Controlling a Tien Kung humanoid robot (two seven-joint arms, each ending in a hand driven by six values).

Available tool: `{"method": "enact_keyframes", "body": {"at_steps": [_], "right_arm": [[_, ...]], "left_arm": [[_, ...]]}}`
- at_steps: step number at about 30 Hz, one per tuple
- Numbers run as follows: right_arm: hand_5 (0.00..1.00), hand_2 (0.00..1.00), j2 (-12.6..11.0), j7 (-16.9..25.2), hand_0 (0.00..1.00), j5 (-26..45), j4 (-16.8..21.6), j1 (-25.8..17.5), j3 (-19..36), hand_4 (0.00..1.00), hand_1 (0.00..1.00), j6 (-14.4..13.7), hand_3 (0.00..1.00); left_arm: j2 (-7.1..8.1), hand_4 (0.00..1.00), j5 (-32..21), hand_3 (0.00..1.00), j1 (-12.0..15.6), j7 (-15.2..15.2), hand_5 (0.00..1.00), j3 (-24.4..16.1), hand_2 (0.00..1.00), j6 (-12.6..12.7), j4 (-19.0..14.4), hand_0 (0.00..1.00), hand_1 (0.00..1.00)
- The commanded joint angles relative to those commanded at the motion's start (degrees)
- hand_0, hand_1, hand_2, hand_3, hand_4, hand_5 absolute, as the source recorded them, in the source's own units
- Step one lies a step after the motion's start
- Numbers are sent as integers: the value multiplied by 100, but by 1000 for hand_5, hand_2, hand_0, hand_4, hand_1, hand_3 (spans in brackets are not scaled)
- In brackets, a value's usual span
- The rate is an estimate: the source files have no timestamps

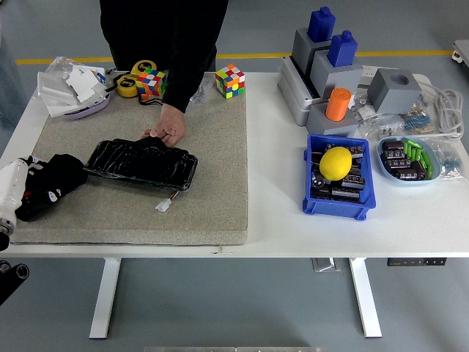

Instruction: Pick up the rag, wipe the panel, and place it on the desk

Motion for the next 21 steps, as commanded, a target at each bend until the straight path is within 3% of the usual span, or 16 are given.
{"method": "enact_keyframes", "body": {"at_steps": [11,12,17,18,21], "right_arm": [[632,676,-8,-3,723,-3,3,1,15,998,633,-7,636],[632,676,-9,-1,724,-3,4,3,16,998,634,-7,635],[632,676,-3,3,724,2,2,1,25,998,634,-3,635],[631,677,-2,3,723,1,2,1,27,998,634,-2,637],[631,677,4,7,723,4,3,2,26,998,634,4,637]], "left_arm": [[3,720,108,561,-7,65,159,21,454,30,-5,317,382],[3,669,112,563,-10,67,117,20,454,32,-3,303,351],[16,669,166,563,-21,102,117,12,454,54,7,303,351],[20,616,170,622,-20,107,89,12,448,54,3,266,273],[26,616,189,622,-22,122,89,-36,448,55,9,266,273]]}}
